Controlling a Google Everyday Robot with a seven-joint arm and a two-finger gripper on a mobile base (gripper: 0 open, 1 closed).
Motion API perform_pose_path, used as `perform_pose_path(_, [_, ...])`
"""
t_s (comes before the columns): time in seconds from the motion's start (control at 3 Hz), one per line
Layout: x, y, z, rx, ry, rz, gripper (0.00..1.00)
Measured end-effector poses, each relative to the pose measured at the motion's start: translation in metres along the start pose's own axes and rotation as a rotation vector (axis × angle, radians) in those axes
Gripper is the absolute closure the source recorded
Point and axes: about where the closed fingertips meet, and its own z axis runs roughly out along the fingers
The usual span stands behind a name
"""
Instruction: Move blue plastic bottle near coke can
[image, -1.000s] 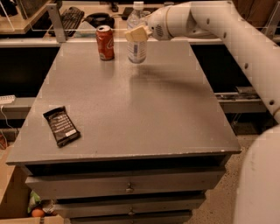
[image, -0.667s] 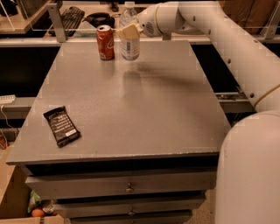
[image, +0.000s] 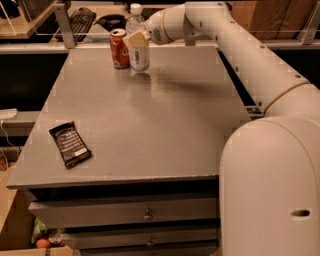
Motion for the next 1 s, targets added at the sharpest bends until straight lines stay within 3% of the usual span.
perform_pose_path(1.0, [0.0150, -0.0036, 0.0206, 0.004, 0.025, 0.018, 0.12])
